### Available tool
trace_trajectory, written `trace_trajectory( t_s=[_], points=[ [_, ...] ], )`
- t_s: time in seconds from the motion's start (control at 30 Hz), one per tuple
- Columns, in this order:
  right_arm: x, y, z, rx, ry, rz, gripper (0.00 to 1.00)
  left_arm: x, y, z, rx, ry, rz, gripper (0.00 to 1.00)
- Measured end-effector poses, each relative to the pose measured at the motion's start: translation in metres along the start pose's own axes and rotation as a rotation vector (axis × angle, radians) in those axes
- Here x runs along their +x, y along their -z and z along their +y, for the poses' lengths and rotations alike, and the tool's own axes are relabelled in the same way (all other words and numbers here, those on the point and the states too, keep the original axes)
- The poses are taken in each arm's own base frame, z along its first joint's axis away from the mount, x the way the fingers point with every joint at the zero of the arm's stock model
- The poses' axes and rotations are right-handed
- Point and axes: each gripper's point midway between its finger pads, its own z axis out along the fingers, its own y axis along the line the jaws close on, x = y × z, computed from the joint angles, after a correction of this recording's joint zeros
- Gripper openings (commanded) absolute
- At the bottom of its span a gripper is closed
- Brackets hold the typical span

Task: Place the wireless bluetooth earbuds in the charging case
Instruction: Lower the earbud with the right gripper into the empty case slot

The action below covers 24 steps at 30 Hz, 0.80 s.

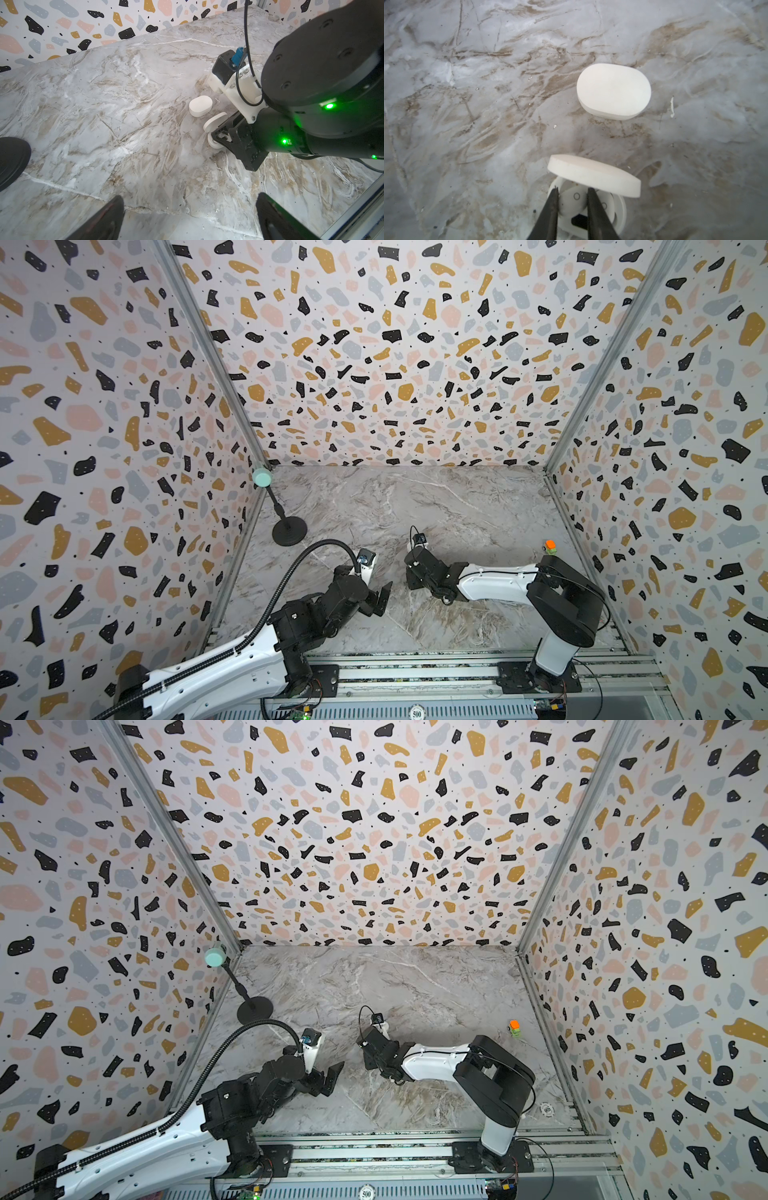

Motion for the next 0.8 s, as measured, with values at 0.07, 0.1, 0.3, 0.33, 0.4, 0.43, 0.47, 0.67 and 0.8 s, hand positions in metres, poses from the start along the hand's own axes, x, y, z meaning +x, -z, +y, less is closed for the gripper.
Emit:
trace_trajectory(
  t_s=[0.07, 0.1, 0.3, 0.33, 0.4, 0.43, 0.47, 0.67, 0.8],
  points=[
    [0.0015, -0.001, -0.0001, 0.004, 0.003, 0.002, 0.24, 0.0, 0.0, 0.0, 0.0, 0.0, 0.0, 1.0],
    [0.002, -0.0012, -0.0002, 0.005, 0.005, 0.003, 0.24, 0.0, 0.0, 0.0, 0.0, 0.0, 0.0, 1.0],
    [0.0022, -0.0005, 0.0007, 0.012, 0.014, -0.005, 0.25, 0.0, -0.0001, 0.0, 0.0, 0.0, 0.0, 1.0],
    [0.0024, -0.0003, 0.001, 0.013, 0.015, -0.005, 0.25, -0.0001, 0.0, 0.0, 0.0, 0.0, 0.0, 1.0],
    [0.0029, -0.0001, 0.0018, 0.012, 0.017, -0.006, 0.27, -0.0001, 0.0, 0.0, 0.0, 0.0, 0.0, 1.0],
    [0.0032, -0.0001, 0.002, 0.013, 0.019, -0.006, 0.28, 0.0, -0.0001, 0.0, 0.0, 0.0, 0.0, 1.0],
    [0.0037, -0.0002, 0.0023, 0.014, 0.02, -0.006, 0.28, 0.0, -0.0001, 0.0, 0.0, 0.0, 0.0, 1.0],
    [0.0054, -0.001, 0.0024, 0.022, 0.026, -0.007, 0.32, -0.0001, 0.0, -0.0001, 0.001, 0.0, -0.001, 1.0],
    [0.0053, -0.0008, 0.0022, 0.025, 0.027, -0.01, 0.33, 0.0, -0.0001, -0.0003, 0.001, 0.0, 0.0, 1.0]
  ],
)
